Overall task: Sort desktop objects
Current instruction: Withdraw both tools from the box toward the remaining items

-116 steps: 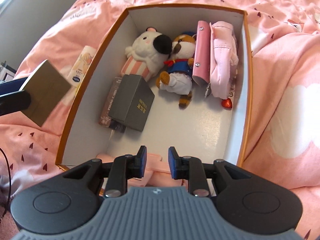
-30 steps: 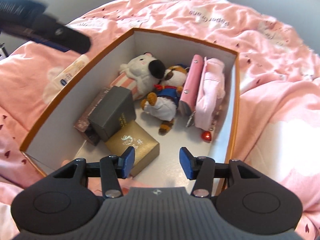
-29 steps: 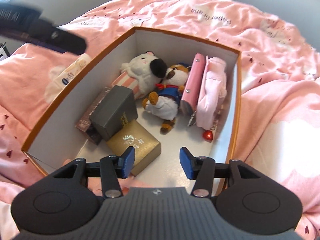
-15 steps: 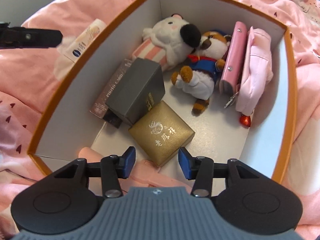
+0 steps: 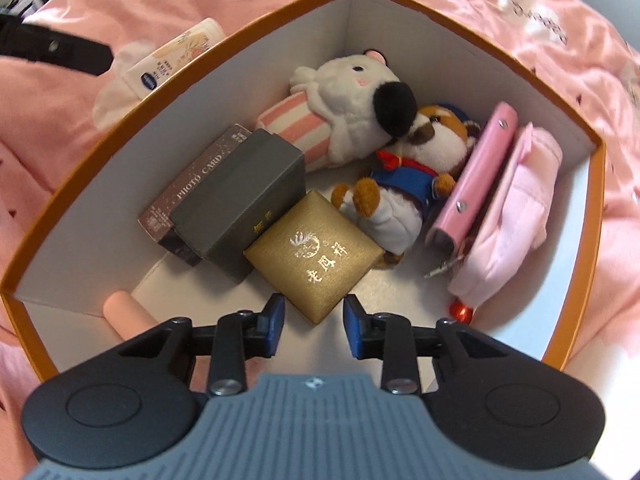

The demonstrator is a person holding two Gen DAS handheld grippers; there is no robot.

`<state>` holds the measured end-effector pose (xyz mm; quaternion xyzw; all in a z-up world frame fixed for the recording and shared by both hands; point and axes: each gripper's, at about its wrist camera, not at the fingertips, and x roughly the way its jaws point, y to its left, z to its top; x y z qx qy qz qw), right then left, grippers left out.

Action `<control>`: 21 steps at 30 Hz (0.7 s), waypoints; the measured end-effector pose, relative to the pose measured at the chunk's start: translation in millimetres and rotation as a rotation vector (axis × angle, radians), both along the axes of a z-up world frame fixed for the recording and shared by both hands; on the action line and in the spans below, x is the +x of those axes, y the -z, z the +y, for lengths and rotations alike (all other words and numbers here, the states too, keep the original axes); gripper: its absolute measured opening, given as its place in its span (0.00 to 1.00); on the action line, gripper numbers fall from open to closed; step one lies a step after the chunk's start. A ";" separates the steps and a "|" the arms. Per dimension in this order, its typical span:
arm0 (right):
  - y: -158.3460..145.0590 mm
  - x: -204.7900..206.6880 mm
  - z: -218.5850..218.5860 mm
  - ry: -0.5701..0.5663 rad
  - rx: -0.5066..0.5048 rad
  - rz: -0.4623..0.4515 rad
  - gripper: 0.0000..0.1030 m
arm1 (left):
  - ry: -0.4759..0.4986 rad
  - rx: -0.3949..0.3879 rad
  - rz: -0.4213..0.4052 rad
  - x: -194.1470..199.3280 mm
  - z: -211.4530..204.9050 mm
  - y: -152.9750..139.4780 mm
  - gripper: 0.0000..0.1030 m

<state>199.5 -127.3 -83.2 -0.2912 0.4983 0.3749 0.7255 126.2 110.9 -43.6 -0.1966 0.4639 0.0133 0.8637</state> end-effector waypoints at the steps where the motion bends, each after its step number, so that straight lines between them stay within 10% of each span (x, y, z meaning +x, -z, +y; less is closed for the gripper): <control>1: 0.4 -1.4 1.0 -0.014 -0.003 -0.015 0.33 | -0.001 0.003 0.002 -0.1 0.5 0.5 0.68; 12: -8.6 -11.1 -4.3 -0.009 0.015 -0.073 0.33 | -0.001 0.072 0.035 -10.8 4.3 -8.9 0.68; 21: -64.8 -32.0 -9.5 0.157 0.326 -0.058 0.35 | 0.007 0.189 0.038 -44.8 15.6 -42.9 0.68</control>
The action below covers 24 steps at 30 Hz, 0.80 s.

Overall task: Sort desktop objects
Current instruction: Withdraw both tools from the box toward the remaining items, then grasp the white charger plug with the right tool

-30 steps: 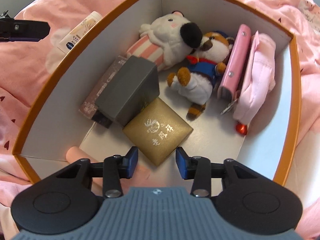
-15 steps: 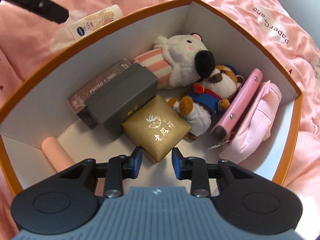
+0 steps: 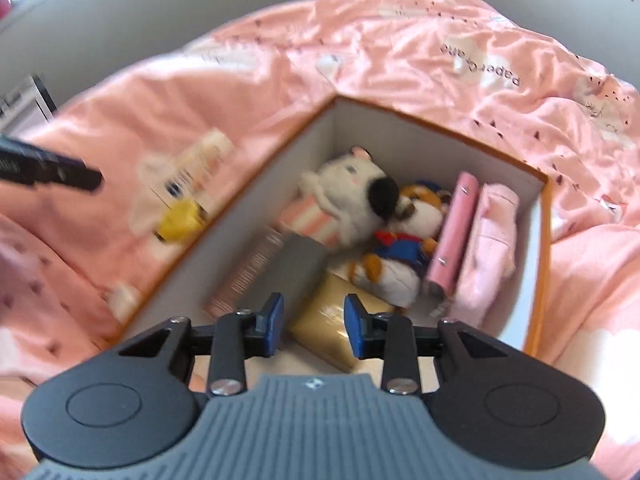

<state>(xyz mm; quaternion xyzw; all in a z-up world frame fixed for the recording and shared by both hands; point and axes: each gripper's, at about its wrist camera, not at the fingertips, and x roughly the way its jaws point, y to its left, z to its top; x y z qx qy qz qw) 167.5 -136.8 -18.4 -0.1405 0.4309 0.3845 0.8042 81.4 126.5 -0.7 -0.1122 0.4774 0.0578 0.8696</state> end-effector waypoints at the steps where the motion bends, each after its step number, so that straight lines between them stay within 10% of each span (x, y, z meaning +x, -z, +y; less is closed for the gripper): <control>1: -4.3 -4.7 3.7 -0.012 0.027 0.001 0.35 | 0.004 0.019 0.002 -3.4 1.3 -5.6 0.68; 12: -9.7 -61.5 90.5 -0.226 0.089 -0.012 0.35 | 0.036 0.205 0.094 -32.0 3.0 -9.8 0.68; 24: 46.7 -99.7 164.2 -0.478 -0.229 -0.050 0.43 | 0.023 0.215 0.138 -44.3 19.1 18.0 0.68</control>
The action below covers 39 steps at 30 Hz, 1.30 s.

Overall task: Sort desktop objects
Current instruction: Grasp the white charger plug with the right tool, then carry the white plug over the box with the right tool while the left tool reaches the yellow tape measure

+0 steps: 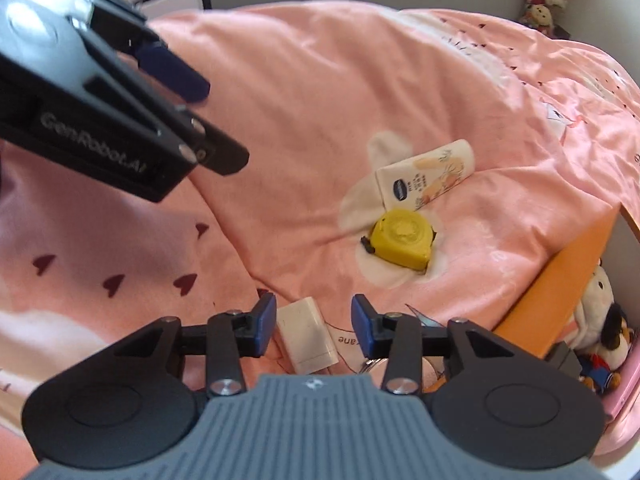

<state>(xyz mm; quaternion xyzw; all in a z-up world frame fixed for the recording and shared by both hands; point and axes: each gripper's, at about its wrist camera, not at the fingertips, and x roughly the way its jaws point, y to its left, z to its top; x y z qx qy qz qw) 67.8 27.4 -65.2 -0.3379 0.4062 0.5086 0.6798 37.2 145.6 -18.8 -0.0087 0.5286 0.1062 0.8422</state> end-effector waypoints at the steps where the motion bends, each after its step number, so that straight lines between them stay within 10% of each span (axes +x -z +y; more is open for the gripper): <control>1: 5.1 0.2 4.1 -0.004 -0.027 0.001 0.44 | 0.004 -0.003 -0.004 -0.7 1.1 0.5 0.68; 20: 55.5 1.1 20.9 0.014 -0.253 0.030 0.40 | 0.022 -0.078 -0.039 -4.0 15.0 4.0 0.68; 39: -82.1 50.2 -52.9 0.268 0.183 0.098 0.35 | 0.092 -0.219 -0.083 33.7 1.0 -1.0 0.59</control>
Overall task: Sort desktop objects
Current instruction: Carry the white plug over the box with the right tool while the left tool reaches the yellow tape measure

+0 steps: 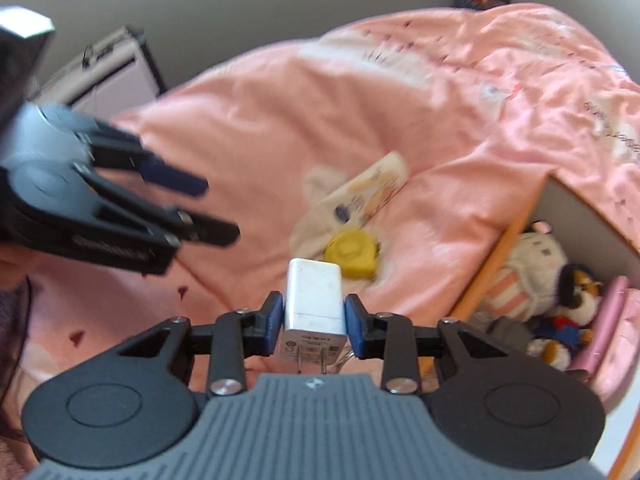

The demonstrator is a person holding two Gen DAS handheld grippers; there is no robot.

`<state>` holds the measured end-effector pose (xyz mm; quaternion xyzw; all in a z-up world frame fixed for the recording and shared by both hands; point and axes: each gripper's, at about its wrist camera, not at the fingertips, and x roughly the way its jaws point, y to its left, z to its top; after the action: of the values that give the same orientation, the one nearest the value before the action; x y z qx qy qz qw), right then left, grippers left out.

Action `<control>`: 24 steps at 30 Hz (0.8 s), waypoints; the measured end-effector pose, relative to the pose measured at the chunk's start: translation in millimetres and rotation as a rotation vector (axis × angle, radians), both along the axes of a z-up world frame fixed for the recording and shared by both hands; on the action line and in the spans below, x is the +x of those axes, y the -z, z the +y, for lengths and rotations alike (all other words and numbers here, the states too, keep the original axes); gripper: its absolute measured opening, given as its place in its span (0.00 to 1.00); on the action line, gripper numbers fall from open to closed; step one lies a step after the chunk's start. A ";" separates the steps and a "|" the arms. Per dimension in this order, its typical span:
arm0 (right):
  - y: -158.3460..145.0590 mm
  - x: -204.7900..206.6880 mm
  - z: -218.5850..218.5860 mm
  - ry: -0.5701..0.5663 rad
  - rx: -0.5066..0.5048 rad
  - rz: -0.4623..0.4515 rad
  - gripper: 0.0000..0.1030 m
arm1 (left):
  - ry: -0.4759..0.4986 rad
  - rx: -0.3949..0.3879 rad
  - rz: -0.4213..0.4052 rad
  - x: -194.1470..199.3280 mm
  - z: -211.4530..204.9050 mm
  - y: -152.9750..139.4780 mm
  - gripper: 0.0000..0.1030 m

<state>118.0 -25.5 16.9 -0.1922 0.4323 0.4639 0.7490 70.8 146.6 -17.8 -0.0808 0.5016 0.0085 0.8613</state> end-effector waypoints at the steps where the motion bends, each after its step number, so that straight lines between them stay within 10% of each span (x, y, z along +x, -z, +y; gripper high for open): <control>1: -6.9 3.1 -9.6 0.026 0.017 -0.008 0.35 | 0.000 -0.014 0.001 5.5 -0.9 2.0 0.59; 12: -6.5 58.7 -98.8 0.364 -0.009 -0.056 0.35 | -0.183 -0.212 0.143 64.2 5.8 63.9 0.59; 24: 34.1 82.5 -133.8 0.467 -0.066 -0.001 0.35 | -0.403 -0.322 0.209 82.5 19.5 118.3 0.59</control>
<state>200.5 -159.2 -17.2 -0.1115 0.4795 0.2636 0.8296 153.3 166.1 -136.1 -0.3134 0.5565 0.1079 0.7619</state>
